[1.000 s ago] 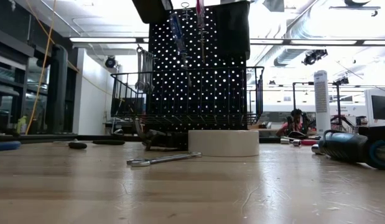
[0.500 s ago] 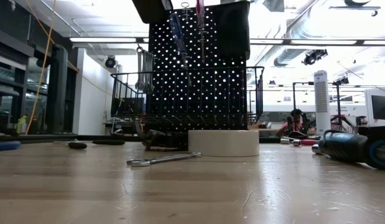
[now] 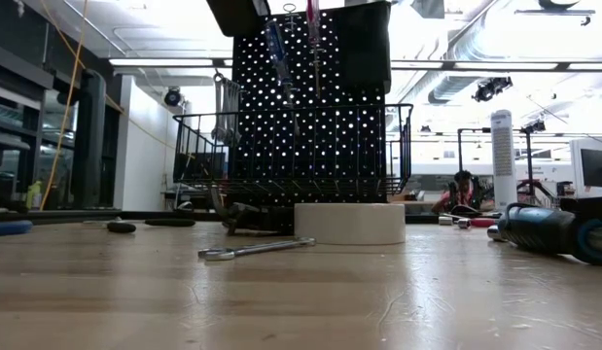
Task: Hang tools onto peg board
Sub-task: Hang the wrench on the peg board
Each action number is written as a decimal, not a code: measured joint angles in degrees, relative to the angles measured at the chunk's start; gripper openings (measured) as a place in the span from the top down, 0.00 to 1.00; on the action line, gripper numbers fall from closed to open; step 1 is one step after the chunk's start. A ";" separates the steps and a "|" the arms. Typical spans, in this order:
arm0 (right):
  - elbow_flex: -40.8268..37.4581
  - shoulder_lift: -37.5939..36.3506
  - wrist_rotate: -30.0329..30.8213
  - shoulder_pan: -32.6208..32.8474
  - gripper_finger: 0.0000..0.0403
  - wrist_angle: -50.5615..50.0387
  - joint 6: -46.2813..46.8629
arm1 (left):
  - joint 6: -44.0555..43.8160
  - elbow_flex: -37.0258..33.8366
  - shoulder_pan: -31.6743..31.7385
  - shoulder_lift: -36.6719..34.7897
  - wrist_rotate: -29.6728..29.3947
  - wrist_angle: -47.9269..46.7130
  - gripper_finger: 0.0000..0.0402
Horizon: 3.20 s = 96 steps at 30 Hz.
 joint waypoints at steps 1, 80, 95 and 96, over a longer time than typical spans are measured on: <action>0.00 -0.08 -0.07 -0.64 0.53 0.16 -0.23 | -0.49 -0.02 0.00 0.09 1.49 0.28 1.00; -0.15 5.01 -60.04 -17.00 1.00 -37.28 100.78 | 33.52 -11.14 14.06 -28.94 -13.72 -16.47 0.58; -0.21 2.96 -57.04 -24.91 1.00 -50.29 101.00 | 19.97 -53.86 11.86 -51.84 -4.15 27.51 0.58; -0.22 2.96 -57.04 -24.88 1.00 -51.00 100.90 | 20.02 -54.42 11.68 -52.25 -4.99 27.97 0.58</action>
